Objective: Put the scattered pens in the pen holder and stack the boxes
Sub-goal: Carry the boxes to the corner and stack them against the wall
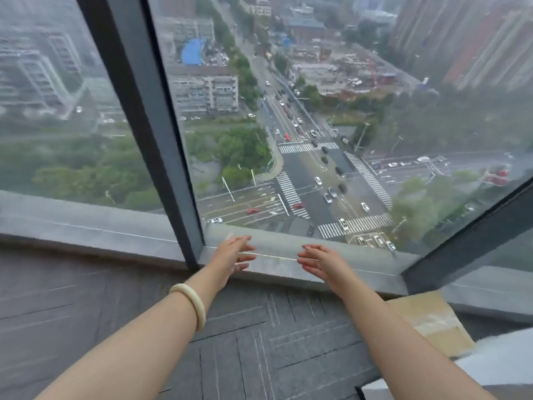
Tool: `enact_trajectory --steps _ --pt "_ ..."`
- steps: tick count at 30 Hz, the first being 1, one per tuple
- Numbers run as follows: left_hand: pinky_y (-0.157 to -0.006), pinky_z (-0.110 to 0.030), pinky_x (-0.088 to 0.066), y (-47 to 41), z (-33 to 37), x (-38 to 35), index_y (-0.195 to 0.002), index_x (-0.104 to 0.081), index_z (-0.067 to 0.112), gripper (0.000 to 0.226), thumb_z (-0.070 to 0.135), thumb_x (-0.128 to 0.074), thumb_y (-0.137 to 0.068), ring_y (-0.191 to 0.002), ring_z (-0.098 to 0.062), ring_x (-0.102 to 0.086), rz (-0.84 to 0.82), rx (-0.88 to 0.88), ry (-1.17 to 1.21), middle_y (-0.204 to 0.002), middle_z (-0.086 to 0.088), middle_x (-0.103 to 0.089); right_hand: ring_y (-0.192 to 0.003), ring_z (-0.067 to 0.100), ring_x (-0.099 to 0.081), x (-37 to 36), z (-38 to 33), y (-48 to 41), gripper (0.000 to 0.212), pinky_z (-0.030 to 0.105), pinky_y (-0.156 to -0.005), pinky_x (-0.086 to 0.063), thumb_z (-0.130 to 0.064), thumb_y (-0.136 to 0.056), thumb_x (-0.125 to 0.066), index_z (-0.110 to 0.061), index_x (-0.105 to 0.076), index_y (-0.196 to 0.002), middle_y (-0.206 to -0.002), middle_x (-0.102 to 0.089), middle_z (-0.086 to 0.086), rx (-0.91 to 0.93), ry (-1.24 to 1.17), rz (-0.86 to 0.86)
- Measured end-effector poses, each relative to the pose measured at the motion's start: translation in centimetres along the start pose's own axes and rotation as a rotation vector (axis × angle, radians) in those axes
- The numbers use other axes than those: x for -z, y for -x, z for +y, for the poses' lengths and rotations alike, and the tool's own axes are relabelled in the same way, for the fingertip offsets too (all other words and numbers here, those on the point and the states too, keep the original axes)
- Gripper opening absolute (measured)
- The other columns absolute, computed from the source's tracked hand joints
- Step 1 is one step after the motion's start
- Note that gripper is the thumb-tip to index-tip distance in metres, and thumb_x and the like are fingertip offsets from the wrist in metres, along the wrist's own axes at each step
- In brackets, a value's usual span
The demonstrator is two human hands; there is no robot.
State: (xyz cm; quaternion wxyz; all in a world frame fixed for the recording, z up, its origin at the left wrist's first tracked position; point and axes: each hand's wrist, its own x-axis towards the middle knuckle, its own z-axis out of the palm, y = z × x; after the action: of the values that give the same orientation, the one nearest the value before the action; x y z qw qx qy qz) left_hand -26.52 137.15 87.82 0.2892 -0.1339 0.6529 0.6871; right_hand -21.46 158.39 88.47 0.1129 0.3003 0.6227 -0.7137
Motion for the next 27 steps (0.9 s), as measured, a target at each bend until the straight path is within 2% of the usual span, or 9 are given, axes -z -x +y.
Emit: enact_trajectory --steps 2,6,9,11,13,16,19,22,27 --pt "-0.069 -0.027 -0.046 3.0 -0.2 6.9 -0.111 -0.054 0.015 0.021 0.027 -0.046 -0.096 -0.077 -0.016 -0.06 0.096 -0.031 0.08 -0.1 -0.006 -0.06 -0.089 0.027 -0.061 -6.5 -0.3 1.0 0.016 0.034 -0.085 -0.051 -0.009 -0.094 -0.05 -0.003 -0.053 -0.109 -0.098 -0.061 0.016 0.013 0.065 -0.088" --pt "-0.064 -0.024 -0.046 10.7 -2.2 22.4 -0.105 -0.056 0.018 0.016 0.026 -0.046 -0.096 -0.071 -0.013 -0.061 0.297 -0.113 0.207 -0.091 -0.003 -0.061 -0.081 0.023 -0.062 -21.1 1.7 3.1 0.015 0.025 -0.068 -0.057 -0.008 -0.094 -0.05 -0.004 -0.053 -0.109 -0.094 -0.061 0.014 0.029 0.176 -0.282" --pt "-0.052 -0.018 -0.047 18.4 -5.3 35.3 -0.089 -0.055 0.023 0.013 0.022 -0.044 -0.097 -0.049 -0.003 -0.063 0.476 -0.146 0.304 -0.082 0.0 -0.06 -0.076 0.021 -0.063 -33.5 5.6 5.4 0.013 0.026 -0.066 -0.056 -0.007 -0.095 -0.048 -0.004 -0.052 -0.107 -0.087 -0.061 0.012 0.002 0.261 -0.412" --pt "-0.046 -0.016 -0.046 24.0 -8.2 43.5 -0.09 -0.055 0.023 0.013 0.021 -0.044 -0.097 -0.042 0.001 -0.061 0.631 -0.15 0.368 -0.081 0.001 -0.058 -0.064 0.013 -0.068 -42.2 8.7 7.6 0.008 0.022 -0.063 -0.056 -0.01 -0.095 -0.049 -0.008 -0.056 -0.099 -0.086 -0.062 0.009 -0.016 0.332 -0.526" --pt "-0.051 -0.02 -0.045 29.7 -11.5 50.2 -0.103 -0.054 0.02 0.011 0.022 -0.045 -0.097 -0.05 -0.005 -0.062 0.791 -0.125 0.444 -0.081 0.001 -0.058 -0.054 0.006 -0.068 -50.5 11.9 10.9 0.01 0.018 -0.059 -0.055 -0.013 -0.095 -0.049 -0.015 -0.058 -0.089 -0.084 -0.063 0.007 -0.033 0.411 -0.639" --pt "-0.06 -0.025 -0.045 36.8 -16.5 57.6 -0.12 -0.051 0.015 0.025 0.022 -0.047 -0.096 -0.069 -0.014 -0.058 0.942 -0.102 0.56 -0.086 -0.001 -0.06 -0.053 0.006 -0.066 -61.0 16.0 16.2 0.012 0.018 -0.058 -0.053 -0.012 -0.095 -0.049 -0.016 -0.057 -0.088 -0.082 -0.063 0.005 -0.078 0.511 -0.827" --pt "-0.063 -0.027 -0.046 41.9 -20.7 62.4 -0.124 -0.051 0.011 0.03 0.021 -0.048 -0.096 -0.073 -0.016 -0.058 1.046 -0.076 0.668 -0.096 -0.005 -0.061 -0.068 0.014 -0.064 -69.0 19.0 20.1 0.007 0.021 -0.063 -0.054 -0.013 -0.093 -0.053 -0.011 -0.057 -0.098 -0.086 -0.064 0.007 -0.118 0.607 -0.953" --pt "-0.065 -0.027 -0.048 45.4 -23.8 66.4 -0.127 -0.052 0.011 0.032 0.02 -0.049 -0.096 -0.08 -0.017 -0.059 1.17 -0.062 0.762 -0.112 -0.009 -0.059 -0.083 0.021 -0.064 -75.9 21.4 22.2 0.018 0.026 -0.075 -0.054 -0.015 -0.093 -0.054 -0.007 -0.056 -0.109 -0.096 -0.064 0.011 -0.137 0.691 -1.03" --pt "-0.069 -0.029 -0.049 48.6 -25.8 73.8 -0.132 -0.049 0.012 0.036 0.018 -0.047 -0.097 -0.103 -0.024 -0.055 1.343 -0.053 0.845 -0.122 -0.011 -0.054 -0.094 0.026 -0.063 -87.0 25.3 23.6 0.029 0.032 -0.086 -0.053 -0.015 -0.092 -0.055 -0.003 -0.054 -0.119 -0.102 -0.064 0.013 -0.167 0.769 -1.139"
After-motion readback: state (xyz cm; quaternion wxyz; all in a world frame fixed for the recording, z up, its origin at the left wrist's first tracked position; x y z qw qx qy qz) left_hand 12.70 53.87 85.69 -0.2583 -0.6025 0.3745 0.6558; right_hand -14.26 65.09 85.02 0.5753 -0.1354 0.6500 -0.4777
